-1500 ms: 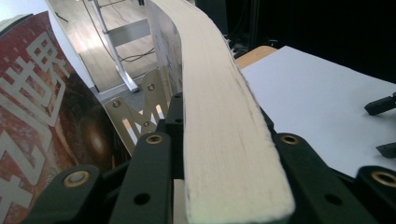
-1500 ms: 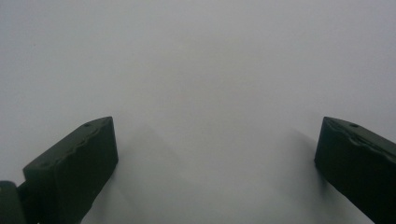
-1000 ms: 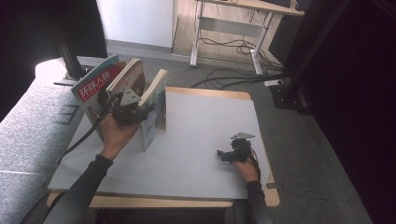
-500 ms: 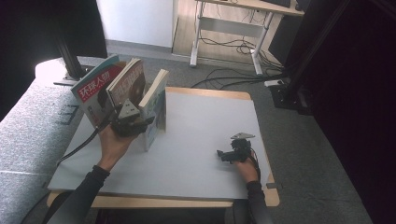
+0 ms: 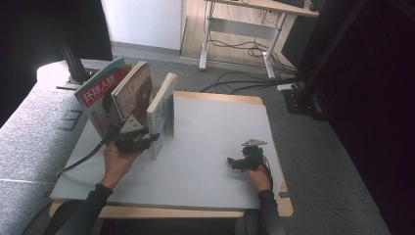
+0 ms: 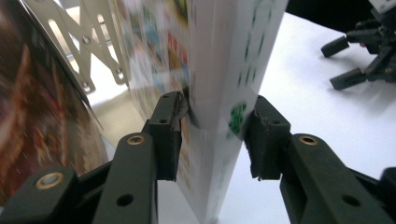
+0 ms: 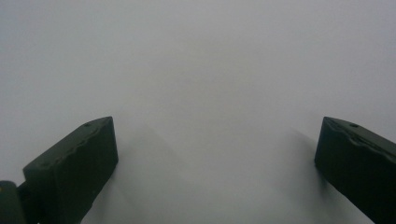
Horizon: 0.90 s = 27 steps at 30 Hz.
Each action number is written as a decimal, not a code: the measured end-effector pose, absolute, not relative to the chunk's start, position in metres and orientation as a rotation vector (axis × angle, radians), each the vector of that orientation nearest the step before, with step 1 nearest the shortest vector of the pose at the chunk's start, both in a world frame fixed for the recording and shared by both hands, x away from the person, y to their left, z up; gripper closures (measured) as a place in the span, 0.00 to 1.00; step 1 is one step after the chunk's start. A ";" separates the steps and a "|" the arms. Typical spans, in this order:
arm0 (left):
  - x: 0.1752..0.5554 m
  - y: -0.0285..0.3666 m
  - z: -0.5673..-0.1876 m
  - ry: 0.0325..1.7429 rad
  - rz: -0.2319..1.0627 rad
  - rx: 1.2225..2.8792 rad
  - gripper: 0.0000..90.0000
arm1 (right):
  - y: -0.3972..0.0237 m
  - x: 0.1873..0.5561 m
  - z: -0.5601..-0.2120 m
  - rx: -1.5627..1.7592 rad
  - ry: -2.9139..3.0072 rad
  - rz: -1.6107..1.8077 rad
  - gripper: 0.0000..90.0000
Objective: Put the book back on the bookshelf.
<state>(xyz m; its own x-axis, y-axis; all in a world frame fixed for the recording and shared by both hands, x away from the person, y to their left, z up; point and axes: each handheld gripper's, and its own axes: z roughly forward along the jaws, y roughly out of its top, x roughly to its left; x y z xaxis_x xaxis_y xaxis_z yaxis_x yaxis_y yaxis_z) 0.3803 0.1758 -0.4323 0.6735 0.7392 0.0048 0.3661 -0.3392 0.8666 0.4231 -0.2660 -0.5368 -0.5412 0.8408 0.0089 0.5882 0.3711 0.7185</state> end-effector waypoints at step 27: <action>0.390 0.168 -0.445 0.886 0.547 1.993 0.75 | -0.266 0.423 -0.537 1.246 2.278 0.972 0.00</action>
<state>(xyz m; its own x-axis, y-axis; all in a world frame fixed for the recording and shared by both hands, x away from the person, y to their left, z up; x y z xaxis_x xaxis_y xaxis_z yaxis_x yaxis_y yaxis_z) 0.3897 0.1682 -0.4450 0.6511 0.7577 0.0436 0.3792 -0.3745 0.8461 0.4232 -0.2661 -0.5369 -0.5421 0.8403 0.0078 0.5873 0.3722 0.7188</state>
